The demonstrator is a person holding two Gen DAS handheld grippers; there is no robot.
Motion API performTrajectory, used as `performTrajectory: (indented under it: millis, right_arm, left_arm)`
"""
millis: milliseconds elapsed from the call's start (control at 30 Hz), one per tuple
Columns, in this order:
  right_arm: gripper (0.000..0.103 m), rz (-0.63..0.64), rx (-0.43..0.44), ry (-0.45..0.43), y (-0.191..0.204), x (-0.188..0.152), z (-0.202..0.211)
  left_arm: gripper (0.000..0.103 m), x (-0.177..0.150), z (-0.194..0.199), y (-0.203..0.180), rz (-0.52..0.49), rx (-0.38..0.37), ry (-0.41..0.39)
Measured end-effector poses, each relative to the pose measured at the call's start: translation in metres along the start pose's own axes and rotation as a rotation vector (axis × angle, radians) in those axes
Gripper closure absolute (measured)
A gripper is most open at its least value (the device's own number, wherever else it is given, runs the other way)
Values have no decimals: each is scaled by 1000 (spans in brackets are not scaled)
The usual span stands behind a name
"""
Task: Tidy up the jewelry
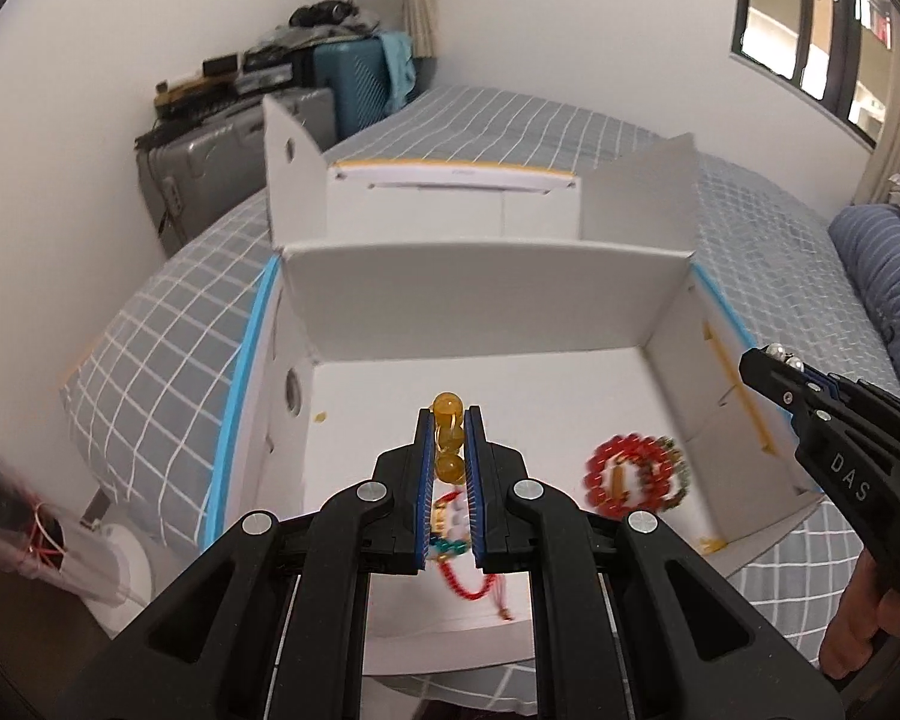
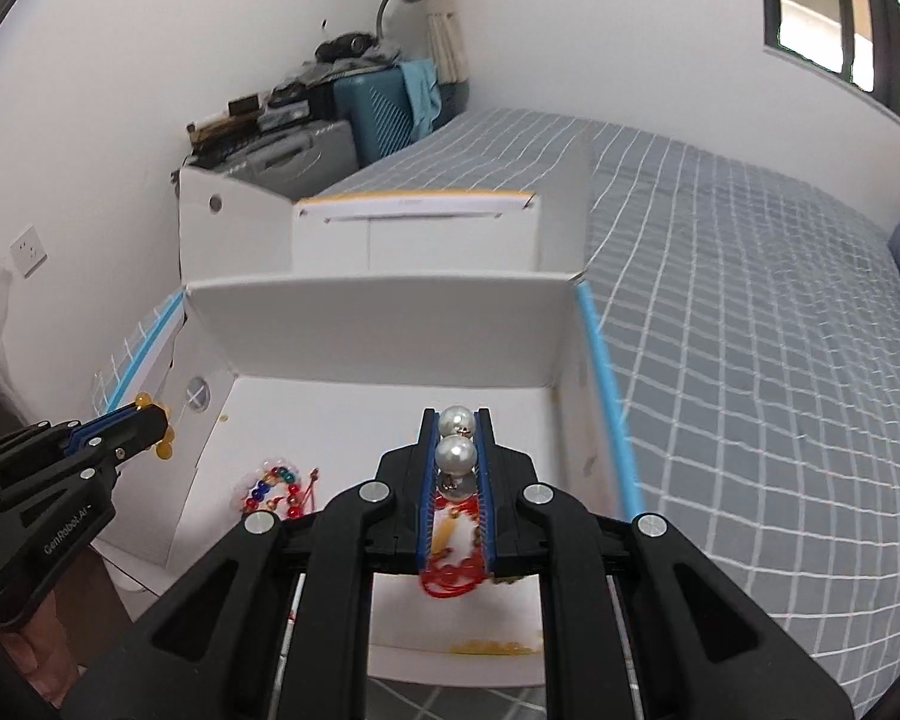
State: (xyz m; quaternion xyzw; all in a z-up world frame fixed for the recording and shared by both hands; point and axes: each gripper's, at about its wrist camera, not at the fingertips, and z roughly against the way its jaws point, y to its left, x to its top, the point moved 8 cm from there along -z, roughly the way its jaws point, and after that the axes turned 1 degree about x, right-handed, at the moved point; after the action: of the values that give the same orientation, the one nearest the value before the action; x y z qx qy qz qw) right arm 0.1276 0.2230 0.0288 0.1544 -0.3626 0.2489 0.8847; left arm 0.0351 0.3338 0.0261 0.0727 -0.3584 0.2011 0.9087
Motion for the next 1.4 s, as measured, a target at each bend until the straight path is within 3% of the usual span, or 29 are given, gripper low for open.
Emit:
performTrajectory:
  millis: [467,567,633,667,800,867,1000,1167,1267,1400]
  right_arm:
    - [92,12,3,94,23,-14,-40]
    - [87,7,-5,96,22,-14,-43]
    - [71,2,-3,88,20,-13,-41]
    - [60,2,-8,72,19,-11,-37]
    - [35,-2,-12,22,14,-6,-21]
    - [29,-3,-11,-12,11,-4,-7]
    - [9,-18,-24,-66,1,-7,20]
    - [8,-16,-46,-96,-9,-23,46]
    - [8,-5,-58,-105,-10,-36,55]
    - [8,14,-61,-103,-4,-52,59]
  left_arm:
    - [93,-12,-29,23,23,4,62]
    - [92,-12,-31,25,36,0,68]
    - [91,-11,-31,26,37,5,70]
    - [86,-11,-30,26,37,5,70]
    - [65,-8,-17,24,45,10,33]
    - [45,-7,-6,22,55,10,7]
    - [30,-8,18,16,45,11,-59]
    - [12,-19,45,12,55,0,-118]
    - [6,-29,56,12,62,4,-136]
    - [6,-42,61,10,48,18,-146]
